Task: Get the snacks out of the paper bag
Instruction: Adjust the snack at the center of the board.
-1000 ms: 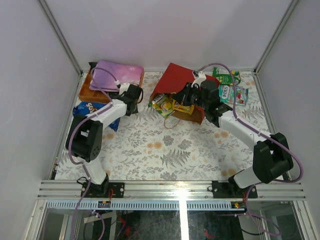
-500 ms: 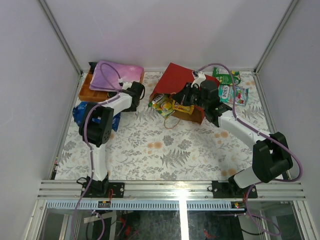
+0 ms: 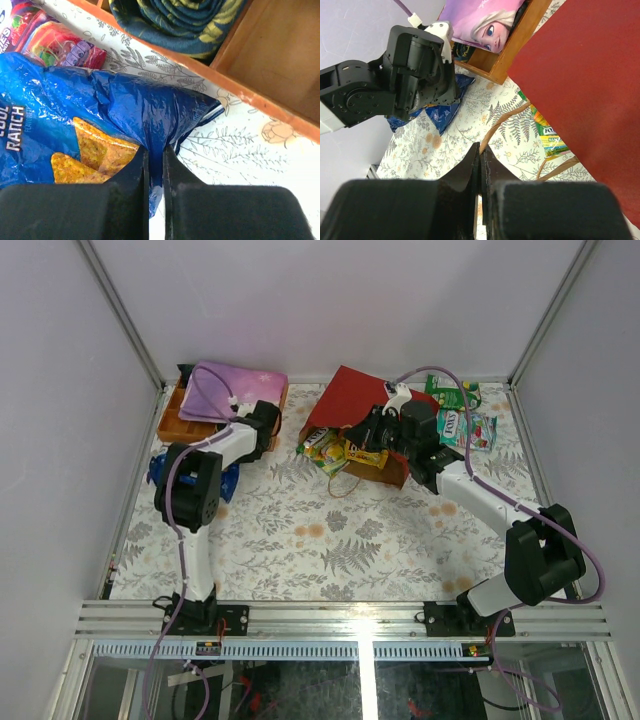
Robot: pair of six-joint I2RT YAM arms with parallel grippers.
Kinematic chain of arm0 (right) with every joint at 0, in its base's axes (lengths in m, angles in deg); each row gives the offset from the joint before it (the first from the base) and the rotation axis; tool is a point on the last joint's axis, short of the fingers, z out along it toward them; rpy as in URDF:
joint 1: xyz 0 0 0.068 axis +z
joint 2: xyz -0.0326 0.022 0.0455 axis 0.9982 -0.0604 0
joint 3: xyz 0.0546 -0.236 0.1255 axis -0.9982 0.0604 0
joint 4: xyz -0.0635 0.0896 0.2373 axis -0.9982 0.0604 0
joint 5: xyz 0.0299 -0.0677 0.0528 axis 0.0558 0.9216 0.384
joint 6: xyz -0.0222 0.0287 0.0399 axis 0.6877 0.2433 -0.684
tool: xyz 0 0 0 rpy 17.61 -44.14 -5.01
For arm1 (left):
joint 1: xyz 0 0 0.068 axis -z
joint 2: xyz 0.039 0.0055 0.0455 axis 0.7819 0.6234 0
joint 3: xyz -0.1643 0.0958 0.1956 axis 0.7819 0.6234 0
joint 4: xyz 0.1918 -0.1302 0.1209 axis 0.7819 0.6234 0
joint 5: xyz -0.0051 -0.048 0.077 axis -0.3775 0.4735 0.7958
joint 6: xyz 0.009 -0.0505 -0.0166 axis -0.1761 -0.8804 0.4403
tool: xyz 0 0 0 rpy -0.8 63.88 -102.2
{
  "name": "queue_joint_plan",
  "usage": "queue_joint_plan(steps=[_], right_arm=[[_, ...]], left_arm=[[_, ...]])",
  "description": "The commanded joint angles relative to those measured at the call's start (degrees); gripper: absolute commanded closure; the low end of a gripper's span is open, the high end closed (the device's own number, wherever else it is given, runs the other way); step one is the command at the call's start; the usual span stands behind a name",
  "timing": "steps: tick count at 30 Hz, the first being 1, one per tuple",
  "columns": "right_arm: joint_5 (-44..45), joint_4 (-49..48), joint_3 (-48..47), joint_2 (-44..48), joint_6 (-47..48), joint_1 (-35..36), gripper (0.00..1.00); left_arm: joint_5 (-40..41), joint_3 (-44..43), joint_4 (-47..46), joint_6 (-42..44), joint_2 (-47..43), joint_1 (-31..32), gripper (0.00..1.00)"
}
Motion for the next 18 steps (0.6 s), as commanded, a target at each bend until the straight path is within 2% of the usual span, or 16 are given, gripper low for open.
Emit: queue_joint_plan(steps=[1,5,10,15,18], right_arm=[[-0.9,-2.3,-1.9,0.7,0.7,-0.1,1.0],[-1.0,-2.4,-1.7,1.0,0.5,-0.1,1.0],[-2.0,-2.9,-1.9,1.2,-0.2,-0.1,1.0],[-3.0,-3.6,-1.4,2.1,-0.8,-0.1,1.0],[-3.7,-4.5,-1.3,2.3,-1.5,-0.1,1.0]], left_arm=[[-4.0,2.7,-0.5,-2.7,-6.6,-0.1,1.0],[-6.6,7.0,-1.8,-8.2,-16.6,-0.1,1.0],[-12.3,15.7,-6.8,-17.0,-33.9,-1.3,1.0],[-13.4,18.1,0.4,-23.2,-45.6,-6.8,1.0],[-10.4,19.1,6.1,-25.4,-52.5,-7.5,1.0]])
